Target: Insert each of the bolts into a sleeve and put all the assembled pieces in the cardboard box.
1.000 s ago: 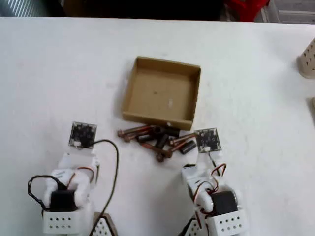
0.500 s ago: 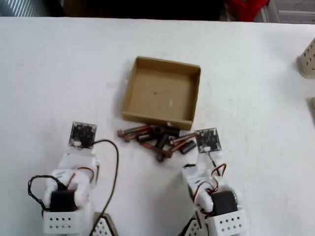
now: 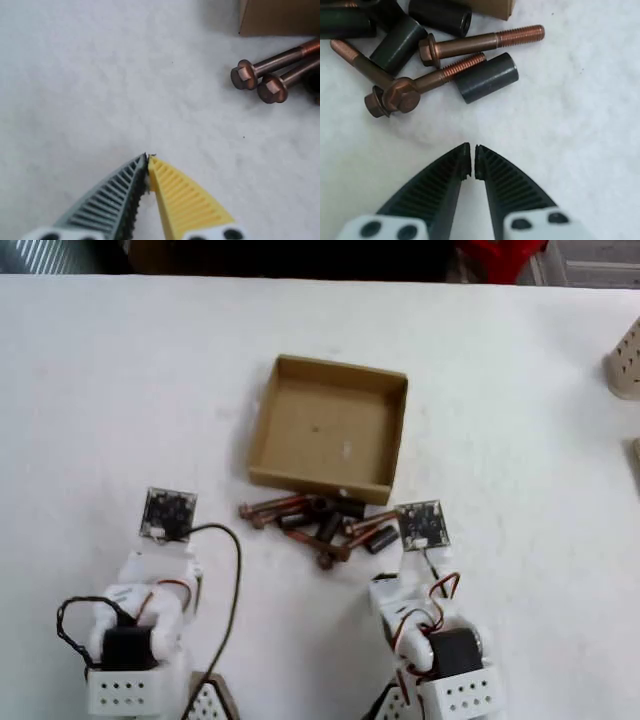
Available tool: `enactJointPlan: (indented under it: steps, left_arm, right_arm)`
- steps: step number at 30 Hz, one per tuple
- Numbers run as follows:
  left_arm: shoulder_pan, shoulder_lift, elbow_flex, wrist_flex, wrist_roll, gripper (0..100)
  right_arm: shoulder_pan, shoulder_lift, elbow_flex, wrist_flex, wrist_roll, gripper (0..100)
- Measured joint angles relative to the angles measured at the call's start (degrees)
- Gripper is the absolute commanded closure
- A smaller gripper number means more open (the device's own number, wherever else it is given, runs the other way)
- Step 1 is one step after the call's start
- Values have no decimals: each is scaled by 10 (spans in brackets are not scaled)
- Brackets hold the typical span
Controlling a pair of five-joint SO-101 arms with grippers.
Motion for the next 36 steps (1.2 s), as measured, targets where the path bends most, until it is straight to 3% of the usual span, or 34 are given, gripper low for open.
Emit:
enactJointPlan:
  steps: [14, 23, 30, 36]
  left_arm:
    - [39, 0, -6, 12, 0, 976]
    - [41, 0, -33, -57, 0, 976]
    - [41, 9, -156, -74, 8, 832]
    - [43, 195, -295, -66, 40, 836]
  right_arm:
    - [-1, 0, 0, 0, 0, 980]
    - [106, 0, -3, 0, 0, 980]
    - [79, 0, -2, 0, 0, 978]
    - [7, 0, -2, 0, -1, 978]
